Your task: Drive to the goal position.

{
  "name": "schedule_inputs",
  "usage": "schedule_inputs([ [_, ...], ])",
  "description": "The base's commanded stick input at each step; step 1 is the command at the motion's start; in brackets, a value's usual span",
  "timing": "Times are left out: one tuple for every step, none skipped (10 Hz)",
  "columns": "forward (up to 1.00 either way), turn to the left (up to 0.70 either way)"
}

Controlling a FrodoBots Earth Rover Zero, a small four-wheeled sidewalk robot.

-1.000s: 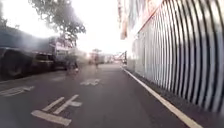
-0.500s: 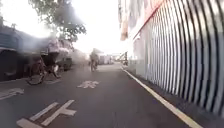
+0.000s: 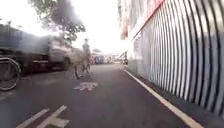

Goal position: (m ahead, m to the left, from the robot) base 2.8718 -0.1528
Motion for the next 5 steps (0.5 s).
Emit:
schedule_inputs([
  [0.45, 0.00],
  [0.45, 0.00],
  [0.45, 0.00],
  [0.45, 0.00],
  [0.45, 0.00],
])
